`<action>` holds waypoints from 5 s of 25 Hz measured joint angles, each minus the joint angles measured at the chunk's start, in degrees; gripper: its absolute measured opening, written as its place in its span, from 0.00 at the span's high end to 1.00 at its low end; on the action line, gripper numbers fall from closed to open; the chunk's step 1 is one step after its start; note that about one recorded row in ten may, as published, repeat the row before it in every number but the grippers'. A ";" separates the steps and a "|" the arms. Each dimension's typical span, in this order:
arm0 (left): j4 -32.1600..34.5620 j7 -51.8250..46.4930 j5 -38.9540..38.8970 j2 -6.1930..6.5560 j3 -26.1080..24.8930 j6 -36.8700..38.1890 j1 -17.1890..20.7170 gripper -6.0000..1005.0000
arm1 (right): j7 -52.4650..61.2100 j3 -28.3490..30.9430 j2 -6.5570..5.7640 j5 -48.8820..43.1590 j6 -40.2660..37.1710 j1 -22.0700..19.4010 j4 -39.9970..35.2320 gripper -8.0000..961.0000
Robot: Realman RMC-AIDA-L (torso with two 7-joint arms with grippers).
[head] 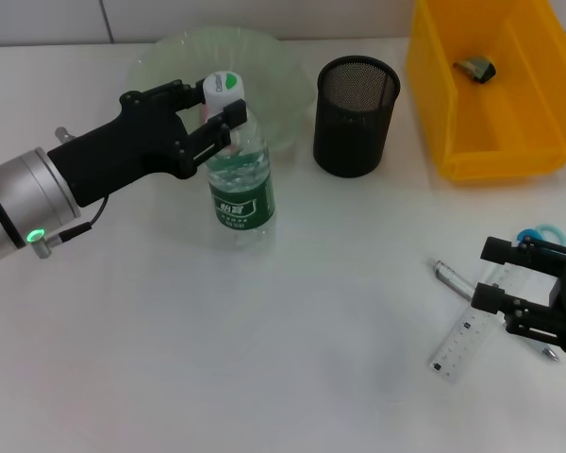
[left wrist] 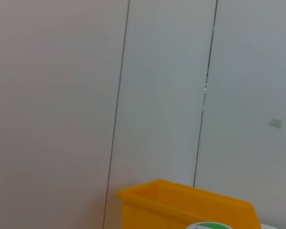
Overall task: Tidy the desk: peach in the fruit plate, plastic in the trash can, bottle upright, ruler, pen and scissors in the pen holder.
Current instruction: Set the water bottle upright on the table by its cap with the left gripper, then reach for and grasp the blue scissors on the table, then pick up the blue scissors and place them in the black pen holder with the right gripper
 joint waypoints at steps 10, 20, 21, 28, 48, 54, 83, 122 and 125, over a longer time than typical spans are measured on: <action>-3.22 9.69 -0.40 -0.18 -0.14 3.87 -0.07 0.53 | 0.00 0.00 0.00 -0.10 0.00 0.29 0.07 0.30; -4.07 12.27 -3.74 -0.14 -0.67 10.23 1.31 0.39 | 0.00 0.00 0.00 -0.07 -0.08 0.33 0.17 0.30; -4.07 12.27 -4.02 -0.12 -1.14 11.14 1.59 0.37 | 0.00 0.00 0.00 -0.03 -0.14 0.33 0.18 0.30; -4.17 9.29 -3.70 1.08 -4.35 20.93 4.26 0.25 | 2.78 3.41 -0.54 0.92 -0.73 1.02 -0.17 0.30; -6.89 1.86 25.26 1.29 -4.43 18.57 0.19 0.20 | 71.20 -12.09 -0.03 -24.46 1.39 12.31 -51.53 0.30; -7.06 1.80 25.31 0.85 -4.46 17.50 -0.63 0.20 | 86.72 -27.85 3.56 -39.35 3.53 10.03 -62.50 0.30; -7.09 1.03 25.32 0.80 -4.62 14.45 -3.34 0.20 | 85.90 -37.88 3.25 -45.10 17.92 5.62 -51.99 0.30; -7.00 0.98 24.90 0.62 -5.10 14.69 -3.14 0.20 | 81.33 -25.83 3.17 -43.94 19.79 2.25 -60.27 0.77; -6.82 0.65 24.90 0.62 -5.20 14.83 -3.10 0.20 | 78.56 -18.64 3.20 -34.46 21.96 0.81 -63.73 0.77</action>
